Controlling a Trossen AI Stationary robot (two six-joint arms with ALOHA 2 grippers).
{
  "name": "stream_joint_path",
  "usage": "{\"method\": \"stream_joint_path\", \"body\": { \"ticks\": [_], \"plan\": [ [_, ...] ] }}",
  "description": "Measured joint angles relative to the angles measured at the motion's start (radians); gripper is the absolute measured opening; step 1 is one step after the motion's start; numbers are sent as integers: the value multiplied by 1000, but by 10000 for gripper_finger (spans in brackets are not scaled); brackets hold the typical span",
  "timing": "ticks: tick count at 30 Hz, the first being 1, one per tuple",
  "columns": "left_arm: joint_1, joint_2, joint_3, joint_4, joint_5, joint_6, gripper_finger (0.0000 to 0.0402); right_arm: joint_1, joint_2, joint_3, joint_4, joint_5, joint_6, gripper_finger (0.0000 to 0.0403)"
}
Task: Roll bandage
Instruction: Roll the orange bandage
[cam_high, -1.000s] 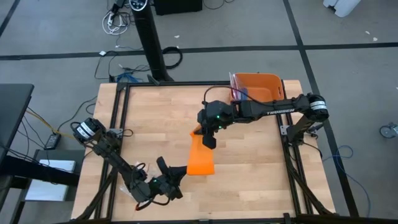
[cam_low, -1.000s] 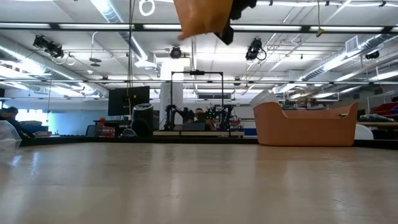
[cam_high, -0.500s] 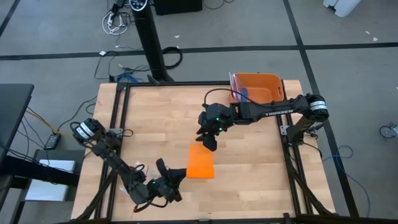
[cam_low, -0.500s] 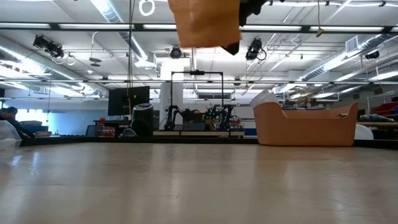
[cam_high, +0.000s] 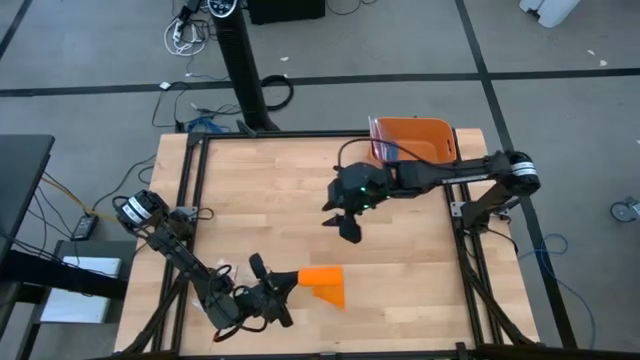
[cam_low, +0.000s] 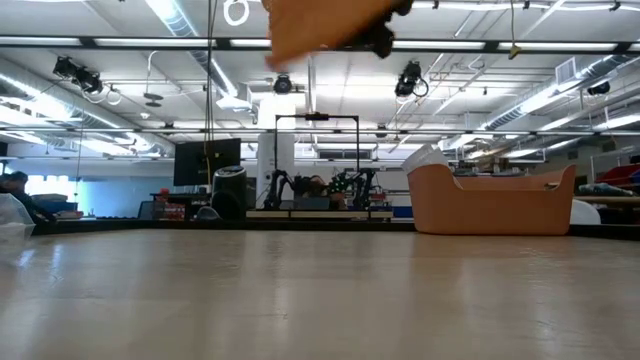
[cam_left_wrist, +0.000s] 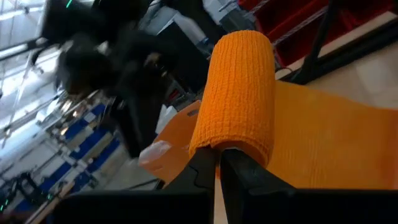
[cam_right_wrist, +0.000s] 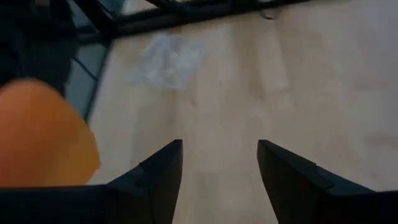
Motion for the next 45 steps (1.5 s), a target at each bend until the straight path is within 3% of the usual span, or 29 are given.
{"method": "stream_joint_path", "body": {
  "ticks": [4,9,12,15,19,24,34,41,45],
  "plan": [
    [2,0,-15,0,-29,-60,12,60,-68,-66,-81,200,-22,212],
    [8,0,-31,2,-52,-101,12,136,-168,-333,103,237,78,213],
    [11,-1,-31,5,-83,-99,12,182,-235,-537,319,268,160,213],
    [18,-12,-32,-1,-76,-97,12,244,-268,-724,670,276,222,213],
    [37,-30,-32,1,-49,-95,12,344,-229,-874,1063,334,242,213],
    [64,-51,-32,1,26,-95,12,422,-131,-881,1158,479,225,213],
    [98,-56,-32,3,34,-65,12,426,-12,-807,1240,529,215,210],
    [124,-57,-32,64,23,-14,12,419,75,-765,1271,514,240,149],
    [133,-57,-31,93,-5,26,12,419,92,-750,1269,552,239,71]
  ]
}}
